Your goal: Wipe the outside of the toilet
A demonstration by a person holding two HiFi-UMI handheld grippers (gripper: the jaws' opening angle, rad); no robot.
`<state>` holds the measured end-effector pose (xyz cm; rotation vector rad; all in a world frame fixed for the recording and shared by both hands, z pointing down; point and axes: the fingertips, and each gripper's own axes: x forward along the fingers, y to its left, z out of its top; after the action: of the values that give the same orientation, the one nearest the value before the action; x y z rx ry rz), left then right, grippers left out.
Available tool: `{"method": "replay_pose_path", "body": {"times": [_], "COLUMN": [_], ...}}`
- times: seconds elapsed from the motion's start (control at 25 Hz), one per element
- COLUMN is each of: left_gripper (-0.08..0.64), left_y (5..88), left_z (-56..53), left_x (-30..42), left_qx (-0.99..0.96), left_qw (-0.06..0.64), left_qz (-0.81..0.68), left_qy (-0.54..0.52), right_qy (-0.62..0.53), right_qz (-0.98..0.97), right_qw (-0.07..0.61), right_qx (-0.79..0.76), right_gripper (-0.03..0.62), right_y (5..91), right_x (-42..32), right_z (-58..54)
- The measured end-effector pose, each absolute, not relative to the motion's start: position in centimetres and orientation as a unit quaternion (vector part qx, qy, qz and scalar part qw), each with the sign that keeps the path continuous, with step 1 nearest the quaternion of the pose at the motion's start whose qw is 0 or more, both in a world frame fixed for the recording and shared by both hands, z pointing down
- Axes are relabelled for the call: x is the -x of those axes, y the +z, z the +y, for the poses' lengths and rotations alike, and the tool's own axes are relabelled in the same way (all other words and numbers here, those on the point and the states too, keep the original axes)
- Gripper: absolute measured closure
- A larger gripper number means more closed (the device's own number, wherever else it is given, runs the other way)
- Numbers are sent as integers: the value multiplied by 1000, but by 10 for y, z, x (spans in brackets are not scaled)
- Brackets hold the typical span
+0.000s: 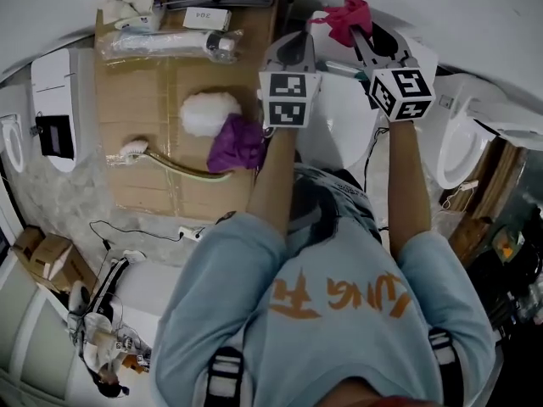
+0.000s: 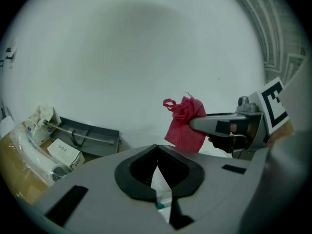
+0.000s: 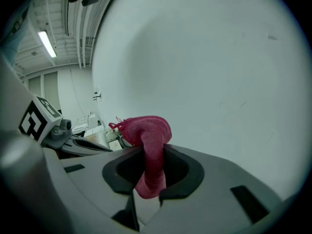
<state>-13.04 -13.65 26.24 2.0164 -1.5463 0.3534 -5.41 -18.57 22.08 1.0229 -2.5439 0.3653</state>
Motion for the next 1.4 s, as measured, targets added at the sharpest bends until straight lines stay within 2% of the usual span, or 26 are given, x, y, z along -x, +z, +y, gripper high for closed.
{"method": "replay_pose_path", "body": {"times": [0.2, 0.52, 0.96, 1.4], "left_gripper": [534, 534, 534, 534], "left_y": [287, 324, 350, 337], "left_z": [-154, -170, -174, -168], "left_x": [139, 141, 142, 115], "left_qx": [-749, -746, -740, -757], "left_qw": [307, 336, 357, 344], "left_qz": [-574, -561, -556, -539], "left_qy": [124, 126, 123, 132], "right_qy": [134, 119, 2, -17], "right_qz": [-905, -901, -881, -882], "right_qw": [199, 261, 394, 404], "right_qx": [-352, -325, -262, -240], "right_gripper": [492, 492, 492, 494], "right_y": [247, 291, 328, 334], "right_x": [75, 97, 101, 78], "right_z": [-207, -220, -215, -213]}}
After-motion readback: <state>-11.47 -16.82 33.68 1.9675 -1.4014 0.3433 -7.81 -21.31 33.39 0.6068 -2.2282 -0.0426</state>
